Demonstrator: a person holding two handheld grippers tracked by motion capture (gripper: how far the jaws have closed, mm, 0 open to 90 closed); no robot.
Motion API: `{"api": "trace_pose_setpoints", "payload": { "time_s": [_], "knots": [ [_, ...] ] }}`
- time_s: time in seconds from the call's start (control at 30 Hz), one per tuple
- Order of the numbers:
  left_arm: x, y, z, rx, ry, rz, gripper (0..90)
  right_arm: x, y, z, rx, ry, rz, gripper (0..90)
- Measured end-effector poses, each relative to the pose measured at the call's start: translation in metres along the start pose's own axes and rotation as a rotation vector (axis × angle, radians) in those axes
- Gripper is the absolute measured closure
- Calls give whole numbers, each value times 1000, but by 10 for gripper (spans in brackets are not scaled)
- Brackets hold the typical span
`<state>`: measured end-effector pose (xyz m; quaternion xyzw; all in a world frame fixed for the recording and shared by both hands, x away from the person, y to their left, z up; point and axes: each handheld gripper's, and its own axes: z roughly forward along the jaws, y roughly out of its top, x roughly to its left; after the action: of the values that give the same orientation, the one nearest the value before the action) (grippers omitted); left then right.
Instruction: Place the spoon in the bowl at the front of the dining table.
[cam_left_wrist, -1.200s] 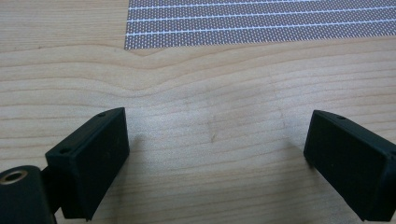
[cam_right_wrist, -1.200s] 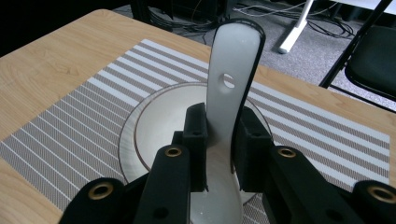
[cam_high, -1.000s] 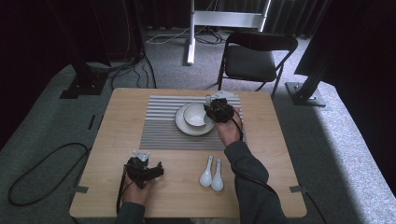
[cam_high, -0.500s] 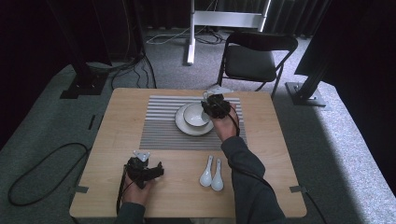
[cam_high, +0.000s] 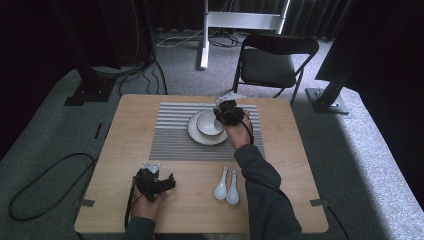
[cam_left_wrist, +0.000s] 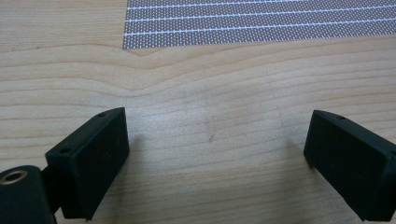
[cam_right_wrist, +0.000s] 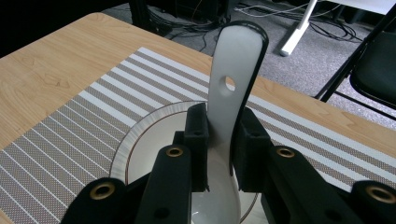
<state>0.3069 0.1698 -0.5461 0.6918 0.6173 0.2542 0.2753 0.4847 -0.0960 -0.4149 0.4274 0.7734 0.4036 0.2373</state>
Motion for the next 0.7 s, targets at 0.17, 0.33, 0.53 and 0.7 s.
{"api": "trace_pose_setpoints", "payload": {
  "time_s": [0.17, 0.33, 0.53, 0.7],
  "knots": [
    [0, 0, 0, -1, 0, 1, 70, 1, -1, 2, 2, 2, -1, 779],
    [0, 0, 0, -3, 0, 0, 70, 1, -4, 9, 15, 4, -4, 781],
    [0, 0, 0, -3, 0, 1, 70, 1, -8, 15, 24, 6, 1, 784],
    [0, 0, 0, -3, 0, 1, 70, 2, -9, 19, 30, 5, -6, 786]
  ]
}}
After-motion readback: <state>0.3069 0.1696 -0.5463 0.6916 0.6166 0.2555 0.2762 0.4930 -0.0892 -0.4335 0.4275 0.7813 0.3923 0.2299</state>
